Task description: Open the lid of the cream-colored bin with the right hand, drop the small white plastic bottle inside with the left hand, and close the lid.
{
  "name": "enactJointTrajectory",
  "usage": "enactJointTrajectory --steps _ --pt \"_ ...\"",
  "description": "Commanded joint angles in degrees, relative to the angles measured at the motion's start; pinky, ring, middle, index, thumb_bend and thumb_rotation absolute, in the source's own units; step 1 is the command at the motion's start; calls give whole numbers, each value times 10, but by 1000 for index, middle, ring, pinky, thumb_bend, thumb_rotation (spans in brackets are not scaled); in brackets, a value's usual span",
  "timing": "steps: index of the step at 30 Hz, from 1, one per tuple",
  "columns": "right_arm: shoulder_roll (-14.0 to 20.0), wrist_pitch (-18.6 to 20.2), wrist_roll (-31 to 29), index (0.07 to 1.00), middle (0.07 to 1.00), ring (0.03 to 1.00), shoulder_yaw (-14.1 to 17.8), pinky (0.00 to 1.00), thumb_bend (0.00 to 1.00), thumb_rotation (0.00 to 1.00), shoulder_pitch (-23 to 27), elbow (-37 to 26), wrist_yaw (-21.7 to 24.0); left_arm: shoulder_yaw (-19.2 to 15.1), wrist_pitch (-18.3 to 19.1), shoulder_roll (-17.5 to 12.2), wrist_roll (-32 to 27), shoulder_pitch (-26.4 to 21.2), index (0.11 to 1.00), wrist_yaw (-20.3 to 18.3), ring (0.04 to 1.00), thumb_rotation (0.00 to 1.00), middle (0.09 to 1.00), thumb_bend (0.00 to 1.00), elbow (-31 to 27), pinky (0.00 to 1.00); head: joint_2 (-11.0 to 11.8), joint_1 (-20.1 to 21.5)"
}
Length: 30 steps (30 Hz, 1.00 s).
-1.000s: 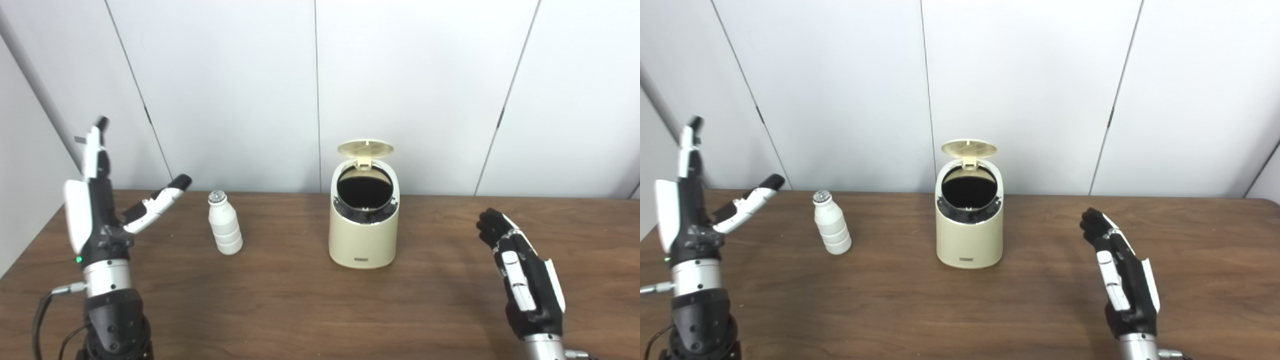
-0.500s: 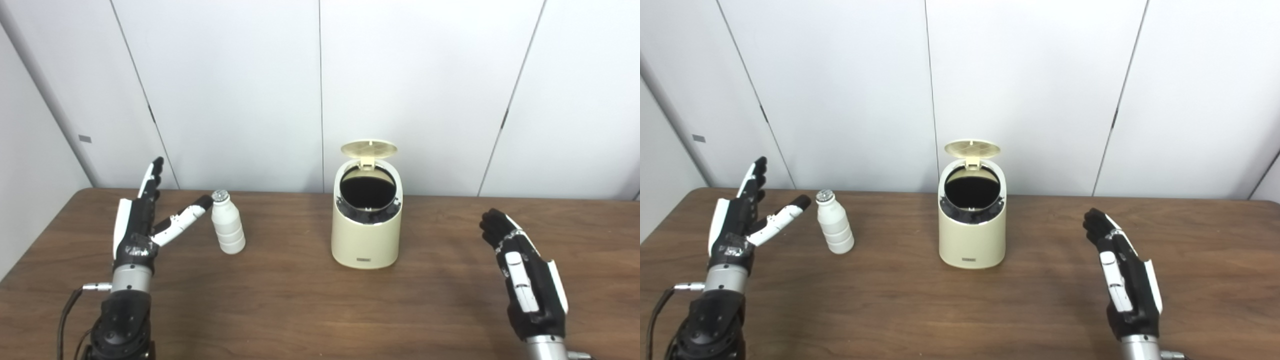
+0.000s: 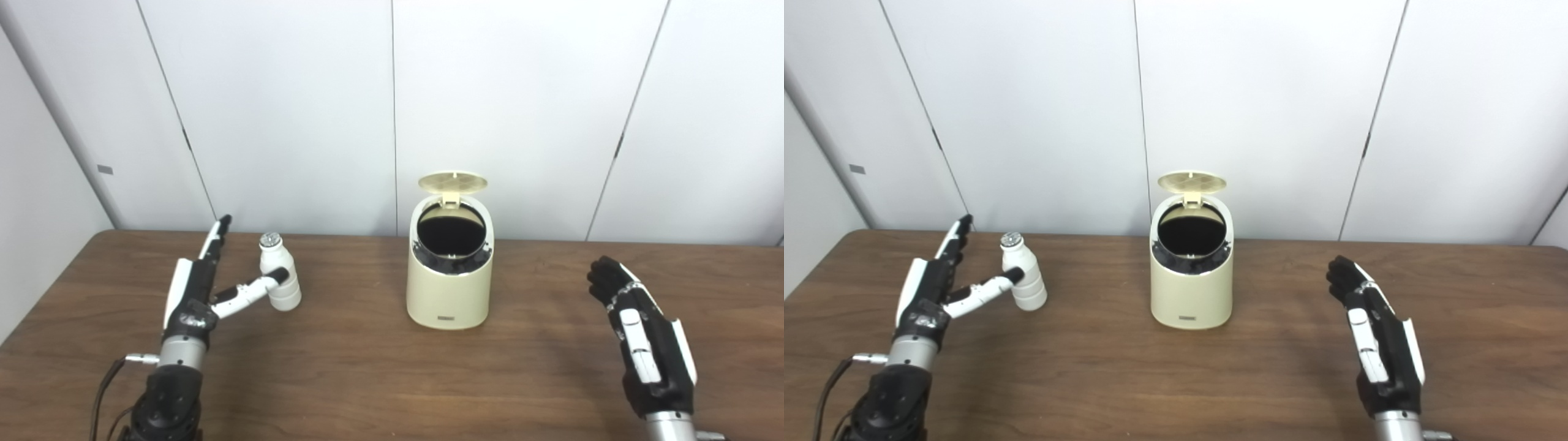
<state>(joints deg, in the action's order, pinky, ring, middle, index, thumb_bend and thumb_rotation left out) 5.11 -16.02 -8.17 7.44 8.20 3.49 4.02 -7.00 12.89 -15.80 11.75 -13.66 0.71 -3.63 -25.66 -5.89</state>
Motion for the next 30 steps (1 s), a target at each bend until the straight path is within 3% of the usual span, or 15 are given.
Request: enactJointTrajectory --steps 1,3,7,12,22,30 --pt "3 -13 0 823 848 858 1 878 146 714 14 -24 -3 0 -10 -4 3 -22 1000 6 938 408 978 1000 2 825 0 0" --pt "3 -11 1 824 849 862 1 881 135 737 12 -28 -5 -2 -12 6 -6 -23 981 13 884 395 942 1000 11 737 0 0" --pt "2 -9 -3 824 846 859 1 874 132 745 9 -33 -5 0 -11 17 -10 -24 971 18 832 379 908 1000 24 660 0 0" --pt "0 -7 -8 827 848 860 -1 891 124 750 6 -39 -2 -1 -16 25 -4 -29 965 31 816 315 889 1000 50 651 2 0" --pt "-3 -3 -5 831 849 858 -3 881 134 771 3 -47 -6 1 -19 29 20 -48 921 81 772 281 850 1000 103 631 4 -1" --pt "-1 5 -14 833 851 860 -5 889 138 777 -2 -57 -3 -11 -37 42 -3 -72 925 97 769 230 853 1000 151 617 3 -1"
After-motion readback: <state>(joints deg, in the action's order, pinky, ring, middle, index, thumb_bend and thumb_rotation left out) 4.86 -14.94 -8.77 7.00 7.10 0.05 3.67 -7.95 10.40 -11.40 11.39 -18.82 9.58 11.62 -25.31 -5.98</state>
